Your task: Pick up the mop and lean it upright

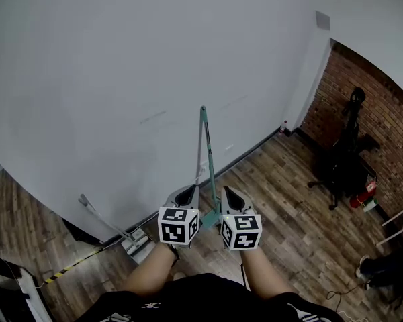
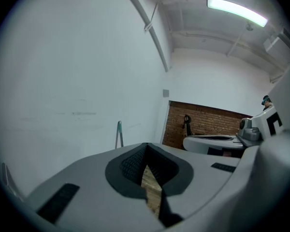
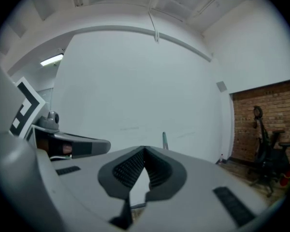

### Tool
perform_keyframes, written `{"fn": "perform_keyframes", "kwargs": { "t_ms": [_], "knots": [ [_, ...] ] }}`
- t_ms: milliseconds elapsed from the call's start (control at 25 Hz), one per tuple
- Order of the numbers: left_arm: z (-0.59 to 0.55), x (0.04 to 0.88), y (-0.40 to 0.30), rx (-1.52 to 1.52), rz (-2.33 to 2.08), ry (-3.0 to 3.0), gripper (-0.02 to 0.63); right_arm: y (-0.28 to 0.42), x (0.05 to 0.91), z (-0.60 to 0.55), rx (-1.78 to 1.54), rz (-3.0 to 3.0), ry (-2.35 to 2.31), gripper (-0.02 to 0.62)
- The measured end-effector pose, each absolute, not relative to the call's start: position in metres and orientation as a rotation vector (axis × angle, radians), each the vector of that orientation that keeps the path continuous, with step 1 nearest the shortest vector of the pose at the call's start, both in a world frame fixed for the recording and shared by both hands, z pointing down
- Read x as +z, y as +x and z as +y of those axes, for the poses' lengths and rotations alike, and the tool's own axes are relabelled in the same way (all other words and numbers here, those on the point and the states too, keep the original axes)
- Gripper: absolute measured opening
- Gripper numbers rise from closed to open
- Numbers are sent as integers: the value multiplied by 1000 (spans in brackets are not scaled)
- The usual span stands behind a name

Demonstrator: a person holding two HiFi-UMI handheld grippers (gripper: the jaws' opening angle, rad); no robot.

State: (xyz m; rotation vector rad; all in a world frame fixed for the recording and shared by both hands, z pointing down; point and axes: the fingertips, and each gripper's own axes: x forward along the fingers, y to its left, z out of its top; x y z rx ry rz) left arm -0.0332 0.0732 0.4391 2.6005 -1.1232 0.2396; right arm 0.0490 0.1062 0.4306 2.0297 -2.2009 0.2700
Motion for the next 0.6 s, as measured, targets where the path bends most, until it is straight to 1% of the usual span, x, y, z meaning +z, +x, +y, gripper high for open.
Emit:
{"fn": "perform_keyframes", "kwargs": {
  "t_ms": [240,600],
  "knots": [
    [61,440,-44,235,-1091,2618,-3,29,435,92,264,-2180,2020,12],
    [41,453,-83,221,-1017,2628,-3,-6,445,68,262,-2115,2077,12]
  ]
}}
